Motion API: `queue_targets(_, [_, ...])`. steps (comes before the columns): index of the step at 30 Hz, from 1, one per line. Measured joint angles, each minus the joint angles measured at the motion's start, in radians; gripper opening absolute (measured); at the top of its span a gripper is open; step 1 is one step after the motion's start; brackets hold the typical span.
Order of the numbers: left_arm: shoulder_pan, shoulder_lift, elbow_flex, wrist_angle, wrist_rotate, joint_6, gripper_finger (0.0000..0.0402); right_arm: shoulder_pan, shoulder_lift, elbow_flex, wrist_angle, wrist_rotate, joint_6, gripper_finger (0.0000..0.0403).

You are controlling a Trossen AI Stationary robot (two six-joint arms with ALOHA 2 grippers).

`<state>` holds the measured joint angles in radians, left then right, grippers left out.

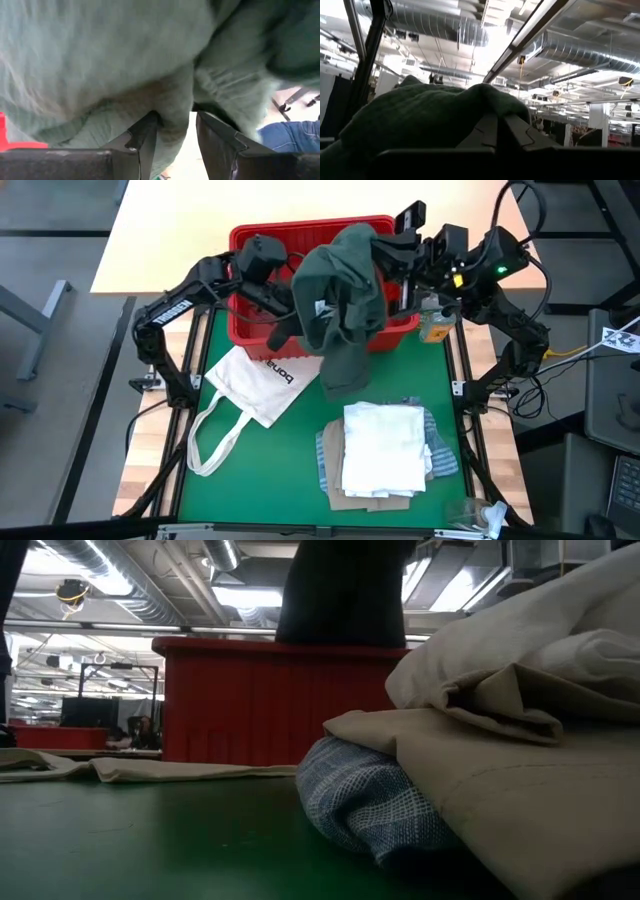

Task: Fold Laundry from Bin
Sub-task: Remove the green shirt from the red bin

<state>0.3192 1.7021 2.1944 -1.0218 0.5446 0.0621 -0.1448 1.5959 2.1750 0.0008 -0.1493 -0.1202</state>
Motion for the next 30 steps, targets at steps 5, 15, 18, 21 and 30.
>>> queue_targets(5, [0.016,-0.035,0.000,-0.009,0.001,-0.007,0.0132,0.000,0.001,0.000,-0.022,0.000,-0.020,0.0004])
queue_targets(15, [0.006,-0.100,0.001,-0.099,0.059,-0.031,0.0132,0.000,0.001,0.000,-0.025,0.000,-0.049,0.0004])
queue_targets(18, [-0.022,-0.098,0.001,-0.100,0.076,-0.033,0.0132,0.000,0.001,0.000,-0.026,0.000,-0.049,0.0004])
queue_targets(21, [-0.053,-0.085,0.001,-0.093,0.044,-0.033,0.0132,0.000,0.001,0.000,-0.025,0.000,-0.049,0.0004])
queue_targets(30, [-0.077,-0.055,0.000,-0.052,-0.129,-0.035,0.0132,0.000,0.001,0.000,-0.019,0.000,-0.049,0.0004])
